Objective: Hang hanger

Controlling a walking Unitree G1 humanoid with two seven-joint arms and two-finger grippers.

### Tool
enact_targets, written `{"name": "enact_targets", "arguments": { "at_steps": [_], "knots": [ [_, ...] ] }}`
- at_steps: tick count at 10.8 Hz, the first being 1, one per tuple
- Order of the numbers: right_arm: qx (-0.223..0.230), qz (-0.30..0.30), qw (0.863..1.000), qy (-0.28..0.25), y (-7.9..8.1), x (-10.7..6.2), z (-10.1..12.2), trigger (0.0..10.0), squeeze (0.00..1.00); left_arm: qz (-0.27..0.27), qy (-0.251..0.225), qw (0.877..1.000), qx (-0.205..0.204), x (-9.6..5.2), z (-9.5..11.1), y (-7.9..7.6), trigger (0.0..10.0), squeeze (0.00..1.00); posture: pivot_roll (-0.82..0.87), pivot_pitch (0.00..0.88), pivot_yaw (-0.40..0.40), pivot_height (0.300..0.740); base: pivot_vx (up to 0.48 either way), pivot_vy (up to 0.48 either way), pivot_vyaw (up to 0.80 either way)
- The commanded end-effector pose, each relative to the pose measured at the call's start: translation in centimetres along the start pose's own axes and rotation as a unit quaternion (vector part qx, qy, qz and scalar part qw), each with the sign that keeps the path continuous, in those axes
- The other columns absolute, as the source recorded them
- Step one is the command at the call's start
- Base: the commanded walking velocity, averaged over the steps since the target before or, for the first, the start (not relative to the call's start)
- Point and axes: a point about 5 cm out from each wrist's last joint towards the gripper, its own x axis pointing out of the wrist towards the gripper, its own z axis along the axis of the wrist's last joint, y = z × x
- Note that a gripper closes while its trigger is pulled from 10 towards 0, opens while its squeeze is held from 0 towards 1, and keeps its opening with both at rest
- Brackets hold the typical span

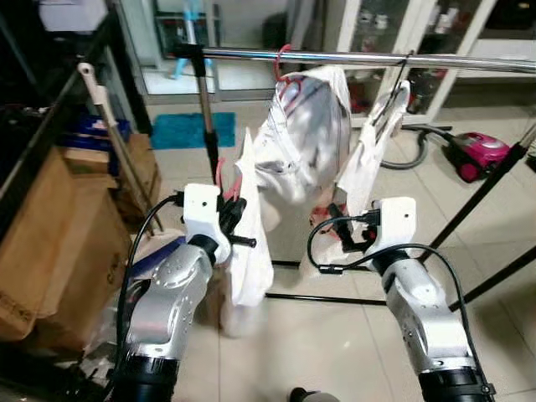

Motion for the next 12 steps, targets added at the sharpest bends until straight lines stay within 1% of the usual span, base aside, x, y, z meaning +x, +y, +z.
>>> {"name": "enact_targets", "arguments": {
  "at_steps": [1, 2, 3, 4, 5, 6, 8, 9, 12],
  "knots": [
    [-0.003, 0.009, 1.000, -0.017, 0.3, 0.4, 0.6, 10.0, 0.00, 0.004, -0.012, 1.000, 0.018, 0.6, 1.1, 0.4, 10.0, 0.00, 0.05, 0.000, -0.007, 0.740, 0.000, 0.000, 0.00],
    [-0.004, 0.011, 1.000, -0.018, 0.3, 0.5, 0.6, 10.0, 0.00, 0.015, -0.017, 0.999, 0.027, 0.9, 1.4, 0.9, 10.0, 0.00, 0.05, 0.000, -0.008, 0.740, 0.000, 0.000, 0.00],
    [-0.008, 0.010, 1.000, -0.020, 0.3, 0.7, 0.7, 10.0, 0.00, 0.033, -0.036, 0.997, 0.063, 1.8, 2.8, 1.9, 10.0, 0.00, 0.05, 0.000, -0.009, 0.740, 0.000, 0.000, 0.00],
    [-0.008, 0.008, 1.000, -0.021, 0.2, 0.7, 0.7, 10.0, 0.00, 0.028, -0.046, 0.995, 0.084, 1.9, 3.4, 1.9, 10.0, 0.00, 0.05, 0.000, -0.009, 0.740, 0.000, 0.000, 0.00],
    [-0.008, 0.003, 1.000, -0.026, 0.2, 0.8, 0.9, 10.0, 0.00, 0.018, -0.052, 0.994, 0.095, 2.0, 3.9, 1.8, 10.0, 0.00, 0.04, 0.000, 0.001, 0.740, 0.000, 0.000, 0.00],
    [-0.004, -0.004, 0.999, -0.033, 0.0, 0.7, 1.0, 10.0, 0.00, 0.004, -0.036, 0.997, 0.061, 2.0, 3.4, 1.3, 10.0, 0.00, 0.04, 0.000, 0.001, 0.740, 0.435, 0.000, 0.00],
    [-0.001, 0.000, 1.000, -0.031, 0.4, 0.6, 0.7, 10.0, 0.00, -0.004, -0.032, 0.997, 0.076, 2.5, 3.2, 0.6, 10.0, 0.00, 0.04, 0.000, 0.006, 0.740, 0.444, 0.000, 0.00],
    [0.000, 0.002, 1.000, -0.031, 0.6, 0.6, 0.6, 10.0, 0.00, -0.022, -0.029, 0.995, 0.088, 2.5, 3.4, 0.4, 10.0, 0.00, 0.04, 0.000, 0.008, 0.740, 0.442, 0.000, 0.00],
    [0.002, 0.004, 0.999, -0.032, 0.7, 0.7, 0.5, 10.0, 0.00, -0.056, -0.025, 0.995, 0.083, 2.9, 4.0, -0.3, 10.0, 0.00, 0.04, 0.000, 0.011, 0.740, 0.449, 0.000, 0.00]
  ]
}}
